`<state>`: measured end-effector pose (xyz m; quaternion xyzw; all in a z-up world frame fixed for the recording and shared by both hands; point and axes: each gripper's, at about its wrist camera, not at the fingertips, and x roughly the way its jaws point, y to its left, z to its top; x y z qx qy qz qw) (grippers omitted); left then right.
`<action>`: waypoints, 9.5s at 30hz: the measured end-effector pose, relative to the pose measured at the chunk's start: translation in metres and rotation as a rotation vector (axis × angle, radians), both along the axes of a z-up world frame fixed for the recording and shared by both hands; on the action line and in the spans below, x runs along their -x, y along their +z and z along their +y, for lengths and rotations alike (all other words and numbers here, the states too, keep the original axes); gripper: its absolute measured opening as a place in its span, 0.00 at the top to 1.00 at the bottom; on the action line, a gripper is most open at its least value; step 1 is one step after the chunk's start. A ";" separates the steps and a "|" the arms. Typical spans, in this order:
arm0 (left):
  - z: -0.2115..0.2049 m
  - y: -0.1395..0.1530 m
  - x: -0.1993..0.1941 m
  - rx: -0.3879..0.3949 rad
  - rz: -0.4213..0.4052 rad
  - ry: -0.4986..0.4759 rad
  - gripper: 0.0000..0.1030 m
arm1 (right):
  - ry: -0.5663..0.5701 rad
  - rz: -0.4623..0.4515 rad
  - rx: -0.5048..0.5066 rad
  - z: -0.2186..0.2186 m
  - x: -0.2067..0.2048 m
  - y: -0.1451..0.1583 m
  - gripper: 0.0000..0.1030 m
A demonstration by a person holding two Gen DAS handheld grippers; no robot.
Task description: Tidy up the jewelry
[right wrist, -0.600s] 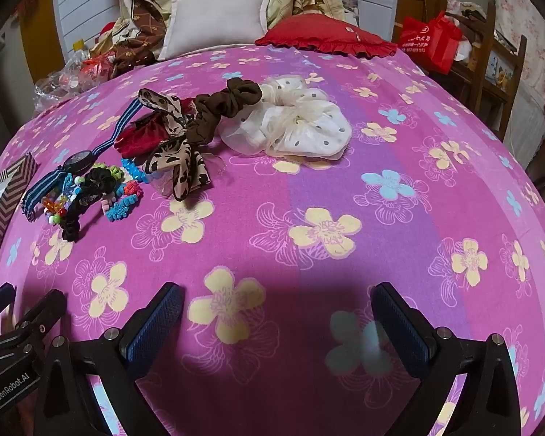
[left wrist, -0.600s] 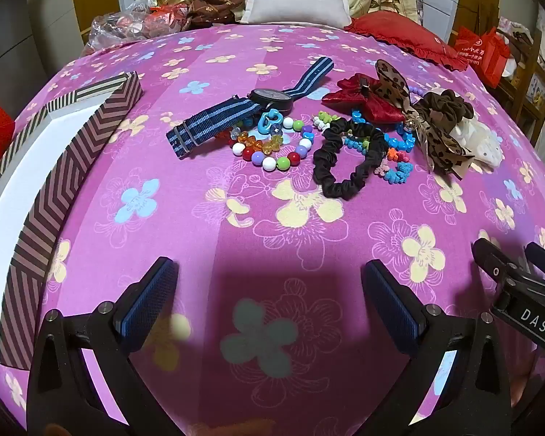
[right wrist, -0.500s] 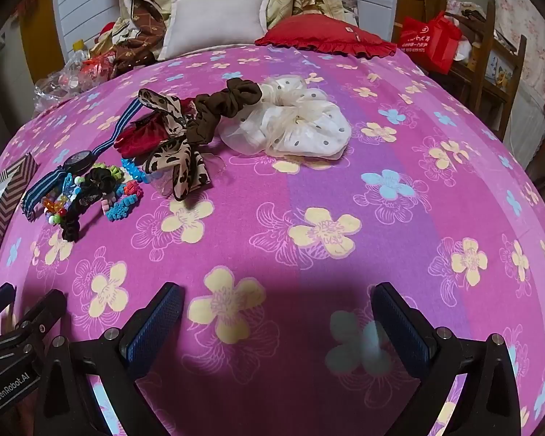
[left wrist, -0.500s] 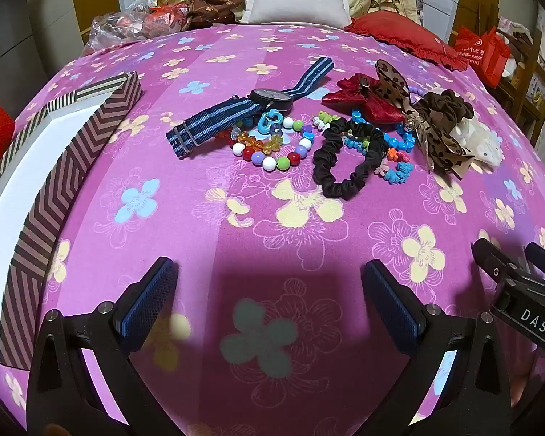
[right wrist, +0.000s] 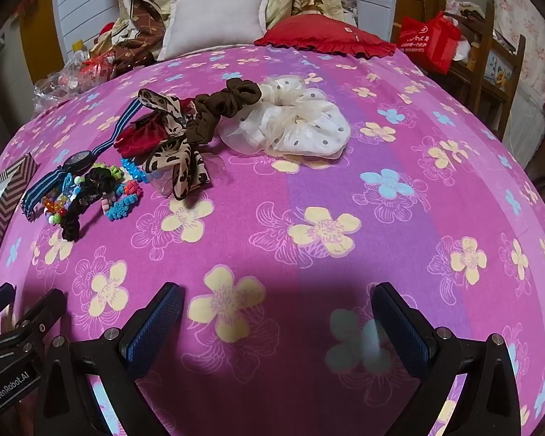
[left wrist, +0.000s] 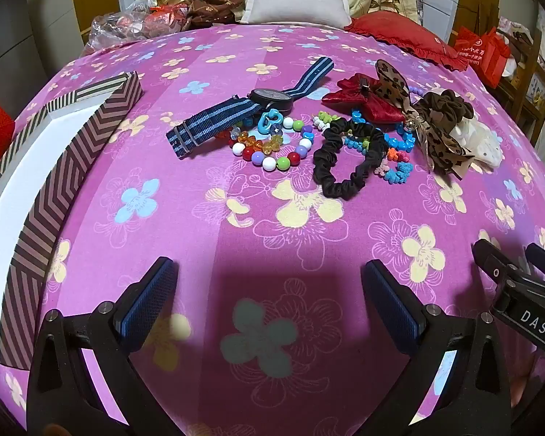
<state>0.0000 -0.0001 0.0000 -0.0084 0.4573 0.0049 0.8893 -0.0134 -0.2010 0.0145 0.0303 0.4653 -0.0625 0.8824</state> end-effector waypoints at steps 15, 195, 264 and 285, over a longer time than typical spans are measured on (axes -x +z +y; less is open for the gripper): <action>0.000 0.000 0.000 0.000 0.000 0.000 0.00 | 0.001 -0.002 -0.001 0.000 0.001 0.000 0.00; 0.097 0.134 -0.003 0.271 -0.065 -0.154 0.60 | 0.165 0.050 -0.417 0.048 -0.027 0.040 0.43; 0.291 0.126 -0.026 0.179 -0.150 0.200 0.60 | 0.550 -0.043 -0.177 0.267 0.005 0.137 0.96; 0.381 0.038 -0.111 0.409 -0.026 0.273 0.54 | 0.519 0.185 -0.149 0.402 -0.153 0.029 0.95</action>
